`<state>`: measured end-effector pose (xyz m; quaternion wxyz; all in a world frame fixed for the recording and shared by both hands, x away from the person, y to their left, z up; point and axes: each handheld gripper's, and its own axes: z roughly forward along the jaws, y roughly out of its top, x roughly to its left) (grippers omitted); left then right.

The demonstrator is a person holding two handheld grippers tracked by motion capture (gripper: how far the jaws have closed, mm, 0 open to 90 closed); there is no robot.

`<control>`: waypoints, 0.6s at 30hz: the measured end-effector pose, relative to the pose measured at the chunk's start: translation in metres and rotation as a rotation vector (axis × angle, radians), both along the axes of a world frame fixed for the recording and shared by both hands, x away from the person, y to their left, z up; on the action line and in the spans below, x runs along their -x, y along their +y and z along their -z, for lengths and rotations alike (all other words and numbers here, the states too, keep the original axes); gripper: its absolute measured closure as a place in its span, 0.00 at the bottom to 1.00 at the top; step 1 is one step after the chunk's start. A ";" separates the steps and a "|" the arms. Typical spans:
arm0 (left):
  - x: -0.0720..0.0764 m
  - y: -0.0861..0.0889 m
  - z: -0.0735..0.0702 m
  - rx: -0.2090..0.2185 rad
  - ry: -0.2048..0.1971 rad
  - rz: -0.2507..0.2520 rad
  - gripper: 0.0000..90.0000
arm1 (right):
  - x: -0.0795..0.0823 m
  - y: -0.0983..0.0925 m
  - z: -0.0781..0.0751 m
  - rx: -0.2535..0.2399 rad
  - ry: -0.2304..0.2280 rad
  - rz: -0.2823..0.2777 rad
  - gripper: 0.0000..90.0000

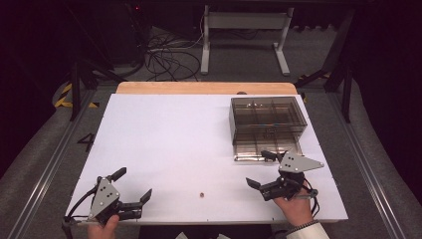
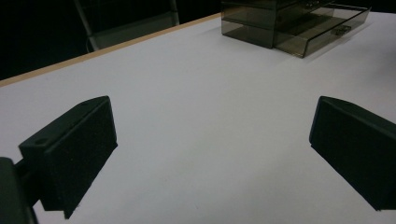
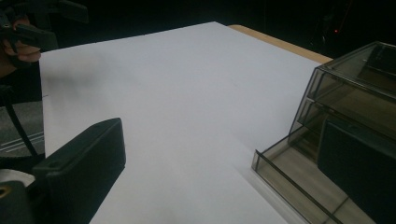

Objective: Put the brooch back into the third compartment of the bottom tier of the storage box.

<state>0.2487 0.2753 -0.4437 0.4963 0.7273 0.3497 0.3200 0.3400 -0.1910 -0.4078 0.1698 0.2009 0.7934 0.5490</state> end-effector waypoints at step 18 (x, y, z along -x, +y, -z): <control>-0.001 0.000 0.000 -0.003 -0.001 0.008 0.02 | -0.012 0.031 -0.009 0.026 0.005 -0.066 0.02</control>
